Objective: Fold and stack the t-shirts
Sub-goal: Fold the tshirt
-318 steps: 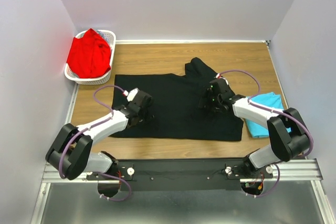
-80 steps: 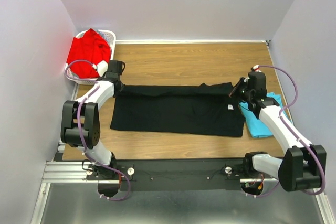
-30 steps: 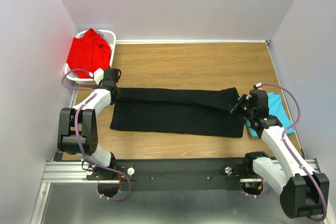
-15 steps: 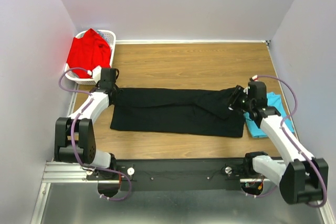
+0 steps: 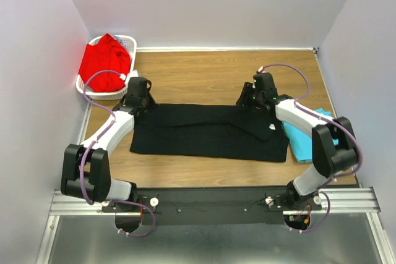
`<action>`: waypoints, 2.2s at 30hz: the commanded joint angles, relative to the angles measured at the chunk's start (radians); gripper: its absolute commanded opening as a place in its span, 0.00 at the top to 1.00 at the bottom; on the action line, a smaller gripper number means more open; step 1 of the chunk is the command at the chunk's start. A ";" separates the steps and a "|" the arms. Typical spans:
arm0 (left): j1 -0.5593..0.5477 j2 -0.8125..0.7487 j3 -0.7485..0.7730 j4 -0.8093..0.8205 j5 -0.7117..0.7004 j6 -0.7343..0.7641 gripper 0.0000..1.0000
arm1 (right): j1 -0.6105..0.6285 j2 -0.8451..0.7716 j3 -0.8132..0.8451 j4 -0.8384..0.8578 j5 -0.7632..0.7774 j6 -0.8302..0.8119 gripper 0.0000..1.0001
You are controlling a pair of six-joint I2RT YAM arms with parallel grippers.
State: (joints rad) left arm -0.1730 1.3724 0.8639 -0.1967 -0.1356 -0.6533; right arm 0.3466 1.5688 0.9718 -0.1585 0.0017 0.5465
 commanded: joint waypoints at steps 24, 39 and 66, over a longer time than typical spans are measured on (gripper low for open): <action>-0.086 0.036 0.004 0.051 0.060 0.021 0.72 | 0.101 0.123 0.033 0.025 0.176 -0.020 0.90; -0.088 0.054 0.000 0.065 0.076 0.023 0.72 | 0.166 -0.058 -0.070 -0.006 0.161 0.044 1.00; -0.092 0.106 -0.023 0.106 0.131 0.009 0.72 | 0.450 -0.204 -0.257 -0.027 0.264 0.234 0.96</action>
State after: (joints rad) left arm -0.2577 1.4738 0.8562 -0.1120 -0.0231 -0.6437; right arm 0.7807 1.3231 0.6765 -0.1844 0.2096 0.7490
